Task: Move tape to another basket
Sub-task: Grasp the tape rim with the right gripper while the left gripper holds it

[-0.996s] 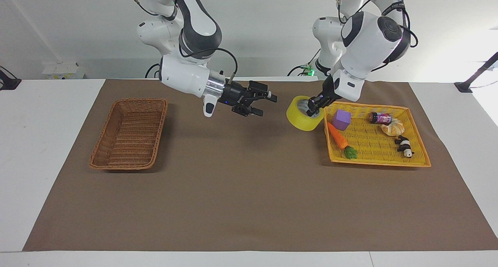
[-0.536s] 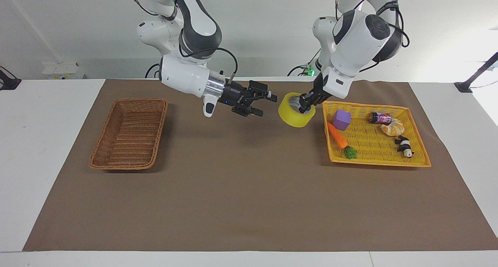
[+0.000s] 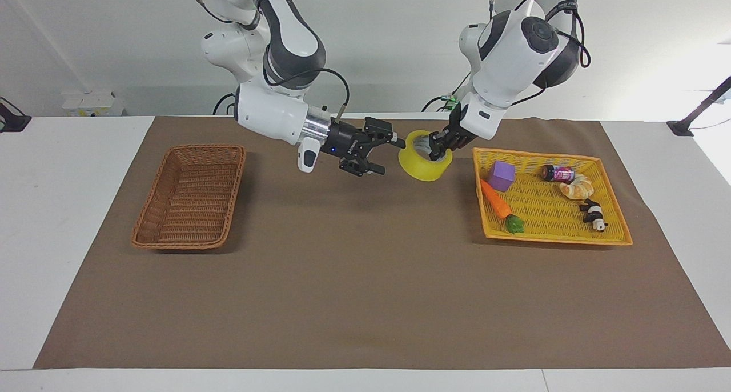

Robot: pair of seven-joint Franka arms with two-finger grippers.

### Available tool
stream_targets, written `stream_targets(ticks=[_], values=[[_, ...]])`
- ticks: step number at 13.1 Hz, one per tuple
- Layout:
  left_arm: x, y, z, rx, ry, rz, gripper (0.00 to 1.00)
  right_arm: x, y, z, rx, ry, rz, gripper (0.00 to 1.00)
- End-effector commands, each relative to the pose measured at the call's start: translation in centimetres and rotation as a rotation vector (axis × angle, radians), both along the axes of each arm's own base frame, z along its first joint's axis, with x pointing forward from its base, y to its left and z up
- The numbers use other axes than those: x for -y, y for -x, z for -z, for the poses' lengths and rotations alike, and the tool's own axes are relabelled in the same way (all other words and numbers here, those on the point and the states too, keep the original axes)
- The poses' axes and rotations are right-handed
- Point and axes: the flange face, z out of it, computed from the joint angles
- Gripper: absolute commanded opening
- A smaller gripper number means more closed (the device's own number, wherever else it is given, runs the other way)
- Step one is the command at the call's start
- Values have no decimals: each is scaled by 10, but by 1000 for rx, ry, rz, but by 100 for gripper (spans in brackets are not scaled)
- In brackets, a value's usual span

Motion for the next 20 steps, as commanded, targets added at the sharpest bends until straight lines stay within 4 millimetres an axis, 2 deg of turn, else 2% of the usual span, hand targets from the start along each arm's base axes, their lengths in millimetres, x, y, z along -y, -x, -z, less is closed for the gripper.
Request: stream_targets(ticks=[1,7,11,15,19,20], values=[[0,11,-8,5,1,7,0,-10,8,0,30,2,-27,99],[17,25,-8,4,2,38,0,-18,13,-1,12,-6,-40,99],[17,25,-8,4,2,39,0,-14,11,-1,-20,-16,-31,99],[17,25,-8,5,0,39,0,-3,8,-5,-44,-39,-45,92],[17,25,-8,5,0,39,0,4,7,-5,-56,-48,-53,77],[17,25,-8,5,0,39,0,3,7,-5,-57,-48,-55,77]])
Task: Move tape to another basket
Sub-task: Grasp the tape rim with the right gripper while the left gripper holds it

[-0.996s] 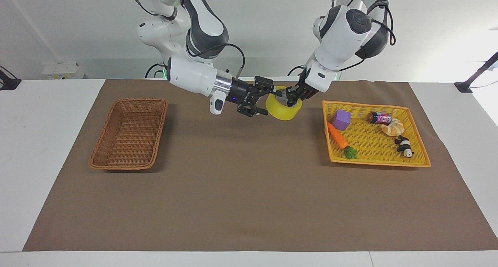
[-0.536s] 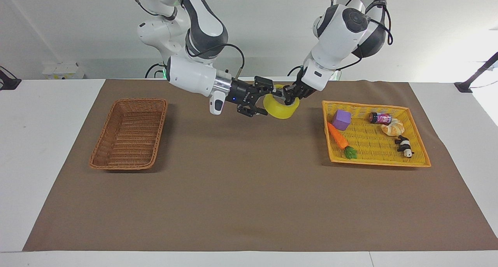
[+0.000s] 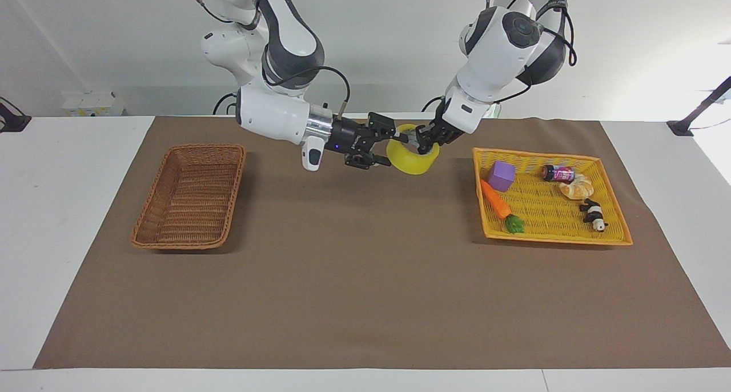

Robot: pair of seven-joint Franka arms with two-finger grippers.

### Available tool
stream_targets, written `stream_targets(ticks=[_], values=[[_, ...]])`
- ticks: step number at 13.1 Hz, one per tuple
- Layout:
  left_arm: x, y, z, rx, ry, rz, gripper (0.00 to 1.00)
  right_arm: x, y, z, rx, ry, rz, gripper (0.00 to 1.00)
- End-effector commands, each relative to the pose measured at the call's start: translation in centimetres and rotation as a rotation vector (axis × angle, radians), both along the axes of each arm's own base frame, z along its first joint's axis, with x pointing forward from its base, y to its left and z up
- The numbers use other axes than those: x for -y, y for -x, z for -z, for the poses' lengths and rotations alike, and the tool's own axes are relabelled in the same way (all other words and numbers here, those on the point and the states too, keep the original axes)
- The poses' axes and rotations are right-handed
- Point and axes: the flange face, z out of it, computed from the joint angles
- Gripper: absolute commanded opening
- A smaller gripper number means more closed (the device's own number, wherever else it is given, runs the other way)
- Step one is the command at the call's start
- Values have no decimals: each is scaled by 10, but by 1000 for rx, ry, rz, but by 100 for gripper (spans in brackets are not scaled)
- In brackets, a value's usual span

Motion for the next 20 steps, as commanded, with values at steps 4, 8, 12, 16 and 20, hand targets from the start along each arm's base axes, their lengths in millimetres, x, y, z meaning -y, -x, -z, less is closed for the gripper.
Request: stream_targets(ticks=[4,8,12,16,20], values=[[-4,10,-8,4,1,-5,0,5,5,-2,-23,-15,2,77],[-4,9,-8,7,2,-6,0,4,7,1,-27,-13,-1,71],[-4,9,-8,9,5,-8,0,4,8,-1,-29,-17,-2,0],[-4,9,-8,9,5,-8,0,4,7,-1,-33,-17,1,0],[-6,8,-9,4,7,-13,19,5,7,-1,-37,-22,-6,0]])
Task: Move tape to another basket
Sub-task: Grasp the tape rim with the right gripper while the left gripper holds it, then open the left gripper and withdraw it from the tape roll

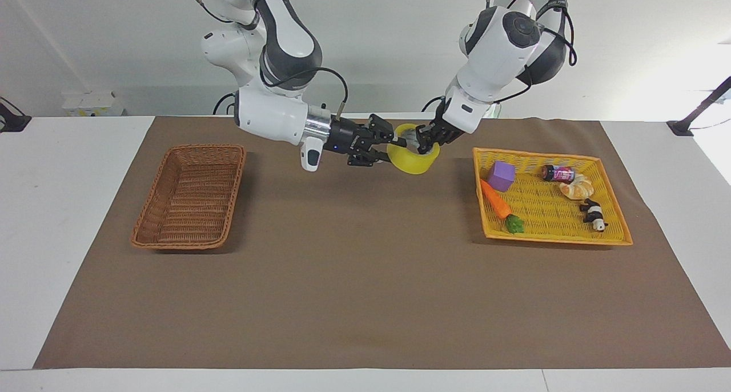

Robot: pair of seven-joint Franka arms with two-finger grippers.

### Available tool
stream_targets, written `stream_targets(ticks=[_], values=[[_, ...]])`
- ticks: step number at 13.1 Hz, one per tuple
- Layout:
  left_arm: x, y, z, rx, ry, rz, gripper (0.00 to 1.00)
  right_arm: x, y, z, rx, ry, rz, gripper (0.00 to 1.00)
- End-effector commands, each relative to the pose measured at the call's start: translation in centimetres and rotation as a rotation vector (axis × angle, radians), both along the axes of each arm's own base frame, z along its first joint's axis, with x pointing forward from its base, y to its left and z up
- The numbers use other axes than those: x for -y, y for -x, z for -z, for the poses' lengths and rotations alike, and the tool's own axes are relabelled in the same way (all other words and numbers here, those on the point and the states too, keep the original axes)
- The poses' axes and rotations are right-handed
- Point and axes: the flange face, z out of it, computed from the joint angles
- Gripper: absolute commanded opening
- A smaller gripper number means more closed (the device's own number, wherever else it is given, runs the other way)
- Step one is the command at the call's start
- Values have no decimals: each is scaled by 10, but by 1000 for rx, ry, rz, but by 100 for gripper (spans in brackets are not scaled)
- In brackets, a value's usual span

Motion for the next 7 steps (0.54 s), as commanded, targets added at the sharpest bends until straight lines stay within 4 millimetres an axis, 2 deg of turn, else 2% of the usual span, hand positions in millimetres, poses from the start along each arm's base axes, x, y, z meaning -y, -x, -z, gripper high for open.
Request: stream_targets(ticks=[1,2,3,4,5,7], values=[[-6,7,-9,-1,9,-13,36,5,5,-3,-25,-17,-2,0],[-7,7,-10,0,10,-14,83,5,5,-3,-25,-17,-2,0],[-7,7,-12,2,9,-16,100,5,5,-3,-25,-17,-2,0],[-10,6,-15,-9,6,-15,100,5,5,-3,-25,-18,-1,0],[-14,5,-28,-19,5,-10,100,5,5,-3,-25,-17,-2,0],[-50,-7,-58,-43,-2,-40,100,5,5,-3,-25,-17,-2,0]])
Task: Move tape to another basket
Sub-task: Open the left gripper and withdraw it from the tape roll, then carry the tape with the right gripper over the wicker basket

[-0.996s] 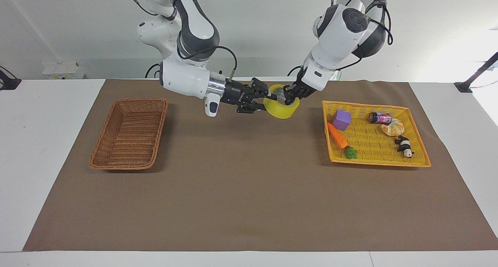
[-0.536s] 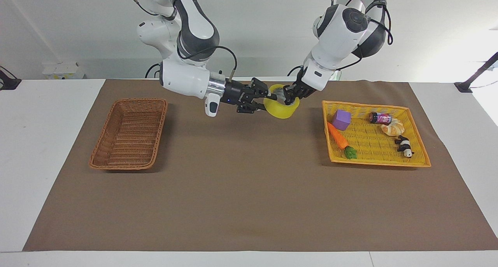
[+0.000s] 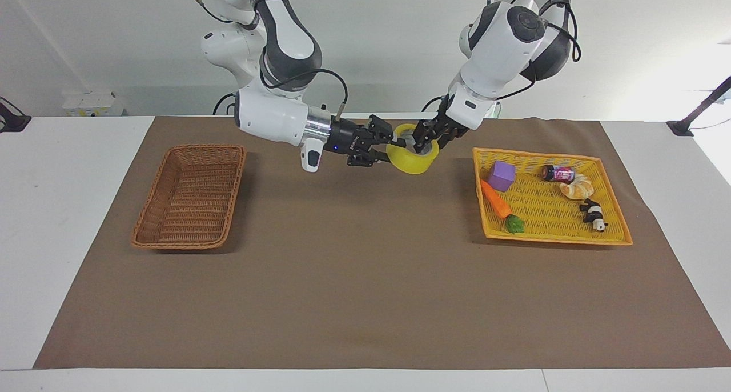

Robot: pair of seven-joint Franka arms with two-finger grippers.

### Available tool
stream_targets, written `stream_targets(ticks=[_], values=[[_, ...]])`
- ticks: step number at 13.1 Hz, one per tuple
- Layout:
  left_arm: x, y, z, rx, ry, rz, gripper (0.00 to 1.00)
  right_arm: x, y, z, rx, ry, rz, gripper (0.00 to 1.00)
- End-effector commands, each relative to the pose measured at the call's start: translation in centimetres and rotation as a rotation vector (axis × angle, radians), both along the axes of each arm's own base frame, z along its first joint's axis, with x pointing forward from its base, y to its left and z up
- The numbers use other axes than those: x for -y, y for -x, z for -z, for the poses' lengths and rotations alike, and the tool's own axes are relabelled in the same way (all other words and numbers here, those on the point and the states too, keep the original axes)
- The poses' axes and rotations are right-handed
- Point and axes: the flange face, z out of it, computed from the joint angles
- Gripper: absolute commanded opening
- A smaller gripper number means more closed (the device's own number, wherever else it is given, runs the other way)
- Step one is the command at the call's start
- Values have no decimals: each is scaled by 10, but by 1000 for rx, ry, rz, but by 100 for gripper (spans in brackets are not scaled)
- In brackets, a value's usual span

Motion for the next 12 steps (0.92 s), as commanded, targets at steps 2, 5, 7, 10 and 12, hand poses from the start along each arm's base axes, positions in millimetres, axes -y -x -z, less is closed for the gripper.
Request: stream_targets(ticks=[2,5,7,10,12], values=[[-68,-19,-43,-33,-8,-85,100,6,4,-7,-16,-19,2,0],[-145,-38,-36,-12,-119,-64,100,20,-2,-6,-22,-20,6,0],[-213,-49,-35,0,-140,7,99,69,-18,-6,-35,-13,-4,0],[-299,-50,-34,10,-177,110,100,180,-33,-1,-59,18,-26,0],[-338,-44,-33,4,-193,83,100,290,-20,5,-80,83,-49,0]])
